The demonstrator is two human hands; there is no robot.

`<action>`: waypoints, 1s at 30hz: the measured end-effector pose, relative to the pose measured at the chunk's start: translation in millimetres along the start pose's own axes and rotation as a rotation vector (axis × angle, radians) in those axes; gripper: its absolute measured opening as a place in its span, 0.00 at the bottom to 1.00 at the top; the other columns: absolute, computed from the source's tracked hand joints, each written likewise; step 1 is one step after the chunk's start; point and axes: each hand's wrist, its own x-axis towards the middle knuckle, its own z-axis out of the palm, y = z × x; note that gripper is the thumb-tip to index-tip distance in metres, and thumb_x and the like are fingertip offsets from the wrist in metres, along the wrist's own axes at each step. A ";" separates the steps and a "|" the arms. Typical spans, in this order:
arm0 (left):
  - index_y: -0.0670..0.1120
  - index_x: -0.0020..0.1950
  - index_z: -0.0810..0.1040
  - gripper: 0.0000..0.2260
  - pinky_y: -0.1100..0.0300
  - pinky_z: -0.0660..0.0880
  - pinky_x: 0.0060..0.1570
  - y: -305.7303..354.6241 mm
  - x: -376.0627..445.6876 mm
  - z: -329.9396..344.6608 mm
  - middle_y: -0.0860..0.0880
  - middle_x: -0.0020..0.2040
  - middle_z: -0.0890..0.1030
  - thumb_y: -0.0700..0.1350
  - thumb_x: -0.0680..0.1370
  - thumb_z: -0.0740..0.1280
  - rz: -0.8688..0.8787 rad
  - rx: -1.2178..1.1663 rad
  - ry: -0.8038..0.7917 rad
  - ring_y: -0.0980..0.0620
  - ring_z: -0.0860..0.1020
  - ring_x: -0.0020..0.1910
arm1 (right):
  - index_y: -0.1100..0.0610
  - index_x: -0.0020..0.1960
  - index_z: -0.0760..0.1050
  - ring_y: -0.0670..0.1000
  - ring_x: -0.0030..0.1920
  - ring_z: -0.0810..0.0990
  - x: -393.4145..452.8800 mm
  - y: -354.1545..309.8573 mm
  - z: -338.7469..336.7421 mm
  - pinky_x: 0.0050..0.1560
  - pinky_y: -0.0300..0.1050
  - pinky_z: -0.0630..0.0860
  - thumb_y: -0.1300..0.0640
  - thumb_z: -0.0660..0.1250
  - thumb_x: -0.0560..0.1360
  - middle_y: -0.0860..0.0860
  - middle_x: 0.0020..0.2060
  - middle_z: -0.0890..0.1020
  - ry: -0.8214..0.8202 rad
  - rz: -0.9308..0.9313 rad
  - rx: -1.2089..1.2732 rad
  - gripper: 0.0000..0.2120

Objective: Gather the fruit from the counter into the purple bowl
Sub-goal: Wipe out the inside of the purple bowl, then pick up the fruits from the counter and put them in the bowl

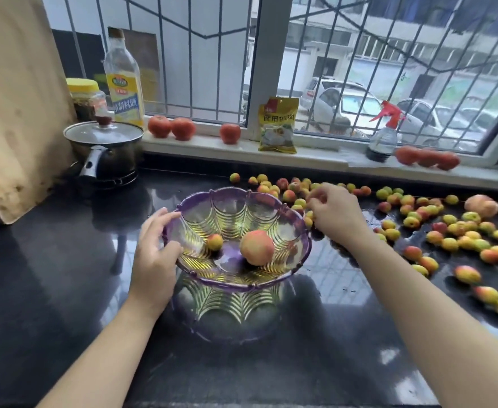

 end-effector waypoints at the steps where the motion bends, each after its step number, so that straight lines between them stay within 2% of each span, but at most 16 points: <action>1: 0.54 0.62 0.80 0.22 0.64 0.67 0.71 1.3 -1.7 0.6 0.56 0.71 0.72 0.43 0.70 0.60 0.028 0.006 0.035 0.64 0.69 0.70 | 0.53 0.52 0.82 0.54 0.47 0.80 -5.8 16.7 2.2 0.46 0.49 0.78 0.58 0.64 0.80 0.52 0.47 0.84 -0.072 0.045 -0.077 0.08; 2: 0.54 0.59 0.80 0.20 0.70 0.69 0.64 4.4 -3.5 0.8 0.56 0.70 0.72 0.42 0.70 0.59 0.044 0.004 0.067 0.67 0.70 0.68 | 0.53 0.53 0.82 0.54 0.48 0.80 -12.7 29.4 8.0 0.45 0.47 0.77 0.58 0.64 0.80 0.52 0.48 0.83 -0.169 0.068 -0.116 0.08; 4: 0.56 0.54 0.81 0.19 0.72 0.71 0.54 7.4 -5.8 0.5 0.57 0.68 0.73 0.41 0.70 0.59 0.054 -0.008 0.118 0.66 0.71 0.65 | 0.53 0.59 0.80 0.51 0.52 0.80 -23.6 41.8 21.2 0.47 0.43 0.77 0.57 0.69 0.78 0.49 0.53 0.82 -0.353 0.052 -0.081 0.10; 7: 0.53 0.52 0.81 0.17 0.80 0.67 0.50 10.7 -8.1 -1.0 0.53 0.68 0.73 0.40 0.70 0.59 0.073 -0.008 0.156 0.66 0.72 0.64 | 0.47 0.64 0.77 0.51 0.58 0.77 -28.6 36.2 36.5 0.59 0.49 0.77 0.51 0.76 0.73 0.46 0.58 0.78 -0.455 -0.046 -0.046 0.21; 9: 0.54 0.51 0.81 0.16 0.80 0.67 0.52 12.8 -10.5 -1.1 0.52 0.68 0.74 0.40 0.70 0.60 0.082 -0.017 0.164 0.64 0.72 0.66 | 0.45 0.60 0.79 0.50 0.54 0.77 -29.0 28.5 45.3 0.56 0.48 0.78 0.49 0.75 0.73 0.45 0.53 0.78 -0.440 -0.110 -0.021 0.15; 11: 0.55 0.51 0.81 0.15 0.78 0.68 0.54 13.5 -12.3 -1.4 0.51 0.68 0.74 0.41 0.71 0.60 0.084 -0.025 0.168 0.64 0.72 0.66 | 0.47 0.51 0.80 0.48 0.48 0.77 -31.3 23.9 50.2 0.47 0.40 0.77 0.54 0.70 0.77 0.43 0.45 0.79 -0.435 -0.174 -0.054 0.04; 13: 0.56 0.52 0.81 0.16 0.70 0.71 0.61 9.1 -10.8 -2.4 0.54 0.68 0.74 0.42 0.71 0.60 0.076 -0.023 0.159 0.62 0.72 0.68 | 0.49 0.49 0.80 0.49 0.44 0.79 -29.2 25.4 48.3 0.41 0.39 0.77 0.58 0.67 0.79 0.45 0.43 0.81 -0.401 -0.161 -0.095 0.05; 15: 0.59 0.55 0.82 0.17 0.53 0.72 0.71 0.9 -5.9 -3.4 0.59 0.67 0.73 0.43 0.72 0.61 0.034 -0.050 0.130 0.58 0.71 0.71 | 0.53 0.53 0.81 0.49 0.44 0.81 -18.1 30.0 37.0 0.39 0.41 0.77 0.57 0.68 0.79 0.49 0.46 0.84 -0.264 -0.043 -0.038 0.05; 17: 0.60 0.60 0.81 0.20 0.41 0.71 0.73 -5.2 -0.6 -4.4 0.57 0.68 0.76 0.46 0.71 0.64 -0.037 -0.137 0.084 0.53 0.73 0.72 | 0.54 0.56 0.81 0.52 0.48 0.80 -4.1 25.0 15.6 0.47 0.47 0.79 0.56 0.69 0.78 0.53 0.51 0.82 -0.030 0.017 0.054 0.08; 19: 0.60 0.65 0.80 0.25 0.37 0.71 0.72 -8.4 3.8 -5.4 0.53 0.69 0.79 0.51 0.67 0.66 -0.094 -0.217 0.038 0.50 0.75 0.72 | 0.53 0.58 0.81 0.52 0.51 0.78 3.9 5.5 -3.3 0.53 0.48 0.76 0.55 0.70 0.78 0.53 0.53 0.77 0.092 -0.073 0.090 0.09; 21: 0.61 0.65 0.80 0.27 0.36 0.71 0.71 -7.7 5.8 -5.1 0.52 0.68 0.80 0.52 0.65 0.67 -0.127 -0.254 0.030 0.47 0.76 0.71 | 0.50 0.58 0.81 0.49 0.50 0.78 2.2 -28.0 -9.9 0.54 0.46 0.77 0.54 0.71 0.77 0.49 0.52 0.77 -0.013 -0.197 0.120 0.10; 24: 0.60 0.64 0.81 0.25 0.34 0.73 0.69 -6.2 4.5 -4.7 0.52 0.66 0.81 0.49 0.67 0.67 -0.138 -0.281 0.048 0.46 0.78 0.68 | 0.51 0.59 0.80 0.46 0.48 0.81 -3.4 -70.0 18.1 0.51 0.45 0.81 0.52 0.70 0.77 0.46 0.50 0.82 -0.365 -0.301 -0.002 0.11; 25: 0.59 0.64 0.81 0.25 0.33 0.74 0.67 -6.4 4.2 -4.5 0.50 0.65 0.82 0.47 0.68 0.66 -0.140 -0.281 0.057 0.45 0.79 0.67 | 0.52 0.59 0.80 0.48 0.49 0.81 -1.9 -77.7 32.3 0.51 0.46 0.82 0.52 0.70 0.77 0.47 0.50 0.82 -0.427 -0.304 -0.066 0.12; 28: 0.57 0.63 0.82 0.24 0.30 0.76 0.63 -6.7 2.1 -6.0 0.47 0.63 0.83 0.42 0.70 0.64 -0.139 -0.278 0.085 0.42 0.81 0.64 | 0.58 0.54 0.81 0.55 0.48 0.83 11.1 -86.8 66.9 0.50 0.53 0.83 0.52 0.69 0.75 0.54 0.48 0.84 -0.478 -0.275 -0.248 0.12; 30: 0.55 0.63 0.82 0.23 0.30 0.77 0.62 -4.8 1.4 -6.4 0.46 0.63 0.82 0.42 0.70 0.63 -0.140 -0.289 0.098 0.42 0.82 0.62 | 0.59 0.53 0.83 0.56 0.47 0.84 18.0 -90.3 80.9 0.48 0.51 0.83 0.52 0.70 0.74 0.56 0.47 0.85 -0.529 -0.229 -0.286 0.12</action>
